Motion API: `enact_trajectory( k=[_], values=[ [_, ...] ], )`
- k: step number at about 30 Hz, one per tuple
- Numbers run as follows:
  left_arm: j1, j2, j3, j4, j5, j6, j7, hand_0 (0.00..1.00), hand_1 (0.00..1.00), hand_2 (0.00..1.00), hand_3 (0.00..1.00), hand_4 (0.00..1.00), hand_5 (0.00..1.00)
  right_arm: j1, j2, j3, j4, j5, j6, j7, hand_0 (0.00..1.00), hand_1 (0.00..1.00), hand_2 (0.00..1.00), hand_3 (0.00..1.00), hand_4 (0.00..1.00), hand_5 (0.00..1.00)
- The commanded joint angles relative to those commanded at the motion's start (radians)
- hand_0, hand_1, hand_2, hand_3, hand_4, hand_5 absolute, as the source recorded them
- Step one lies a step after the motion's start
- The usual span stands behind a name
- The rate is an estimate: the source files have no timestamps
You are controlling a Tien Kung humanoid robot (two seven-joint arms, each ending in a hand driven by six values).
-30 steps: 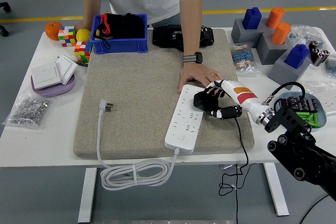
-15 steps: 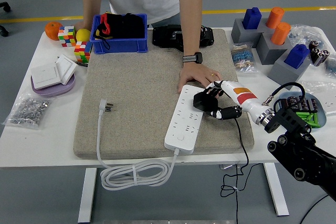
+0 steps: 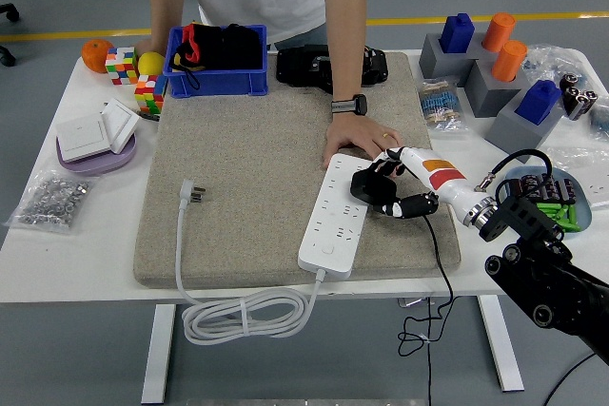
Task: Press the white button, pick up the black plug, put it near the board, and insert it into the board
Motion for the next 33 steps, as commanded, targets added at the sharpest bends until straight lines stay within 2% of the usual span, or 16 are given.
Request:
enact_trajectory(
  k=[13,24,25,33],
  values=[
    [0.000,-0.001,0.001,0.000,0.000,0.000,0.001,0.742,0.721,0.697,0.764,0.684,0.287,0.001,0.001,0.001,0.001,0.002,0.001,0.000,0.540,0.627,0.589,0.612,0.975,0.030],
    [-0.002,0.000,0.007,0.000,-0.003,0.000,0.002,0.742,0.720,0.696,0.764,0.683,0.287,0.002,0.002,-0.005,0.000,0.009,0.000,0.000,0.541,0.637,0.620,0.624,0.988,0.043],
    [-0.002,0.000,0.008,0.000,-0.003,0.000,0.002,0.741,0.720,0.696,0.764,0.683,0.287,0.001,0.002,-0.006,0.000,0.009,0.000,0.000,0.552,0.653,0.643,0.654,0.994,0.053],
    [0.000,0.000,0.012,0.000,-0.003,0.000,0.003,0.742,0.720,0.697,0.764,0.683,0.287,0.000,0.002,-0.011,-0.001,0.011,-0.001,0.001,0.559,0.671,0.663,0.670,0.998,0.061]
  ],
)
